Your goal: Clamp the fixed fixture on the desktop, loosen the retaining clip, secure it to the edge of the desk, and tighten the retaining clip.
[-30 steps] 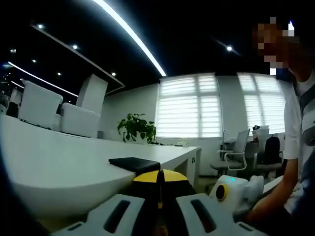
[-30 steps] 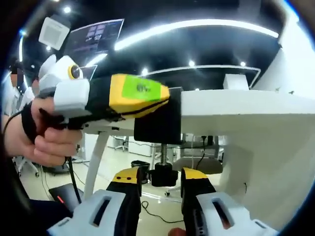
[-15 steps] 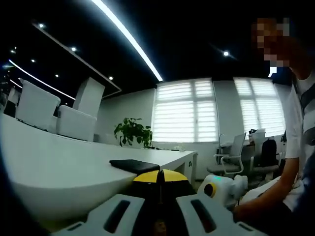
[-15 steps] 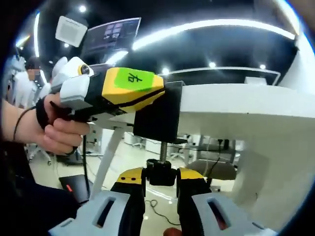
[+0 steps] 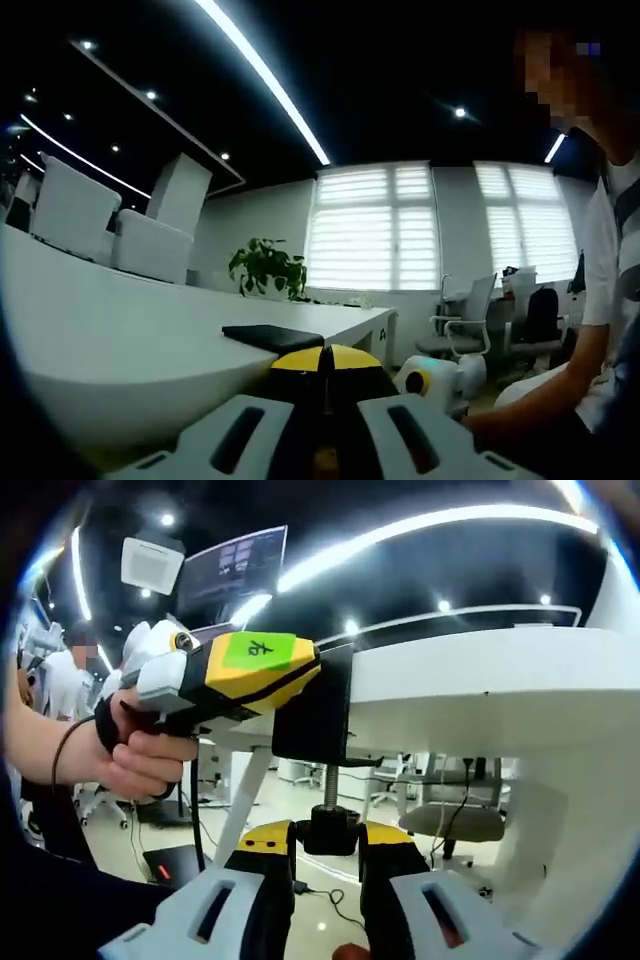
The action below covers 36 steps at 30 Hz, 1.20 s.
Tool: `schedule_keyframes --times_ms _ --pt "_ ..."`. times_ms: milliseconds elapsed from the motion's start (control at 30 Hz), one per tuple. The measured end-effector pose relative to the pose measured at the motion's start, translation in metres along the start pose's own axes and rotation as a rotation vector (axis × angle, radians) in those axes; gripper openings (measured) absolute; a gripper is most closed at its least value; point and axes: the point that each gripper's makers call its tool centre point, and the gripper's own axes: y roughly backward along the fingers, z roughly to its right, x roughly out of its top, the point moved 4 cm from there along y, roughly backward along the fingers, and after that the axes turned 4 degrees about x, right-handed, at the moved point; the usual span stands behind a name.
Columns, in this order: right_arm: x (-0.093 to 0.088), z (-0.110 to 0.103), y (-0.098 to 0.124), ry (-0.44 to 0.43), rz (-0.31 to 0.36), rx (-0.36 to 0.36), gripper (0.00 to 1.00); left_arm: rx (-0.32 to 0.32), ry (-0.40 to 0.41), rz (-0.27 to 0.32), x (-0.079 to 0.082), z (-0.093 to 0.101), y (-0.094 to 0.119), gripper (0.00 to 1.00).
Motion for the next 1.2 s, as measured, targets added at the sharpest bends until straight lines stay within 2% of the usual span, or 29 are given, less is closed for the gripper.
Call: schedule_keyframes --times_ms 100,233,300,367,567,600,1000,1200 --pt "-0.003 -0.001 -0.001 0.003 -0.016 -0.027 0.24 0.000 -0.003 0.003 0.000 0.000 0.000 0.02" --pt "-0.006 -0.005 -0.003 0.041 -0.027 -0.039 0.31 0.005 -0.006 0.016 0.000 0.001 0.001 0.02" --pt "-0.006 -0.005 -0.004 0.060 -0.035 -0.054 0.31 0.030 -0.039 0.004 0.000 0.001 0.001 0.02" --pt "-0.004 -0.007 -0.005 0.065 -0.031 -0.066 0.32 0.030 -0.045 0.005 0.001 0.001 0.001 0.02" --pt "-0.002 -0.001 -0.002 0.037 -0.024 -0.109 0.24 0.014 -0.026 0.017 0.001 0.000 0.002 0.02" --pt "-0.002 -0.001 -0.002 0.019 -0.024 -0.095 0.24 0.013 -0.024 0.018 0.001 0.000 0.002 0.02" --pt "-0.002 0.002 -0.001 0.045 -0.023 0.009 0.24 0.004 0.012 0.052 0.000 -0.001 0.003 0.02" --pt "-0.001 0.000 -0.001 0.019 -0.052 0.140 0.23 -0.011 0.021 0.027 0.001 -0.001 0.003 0.02"
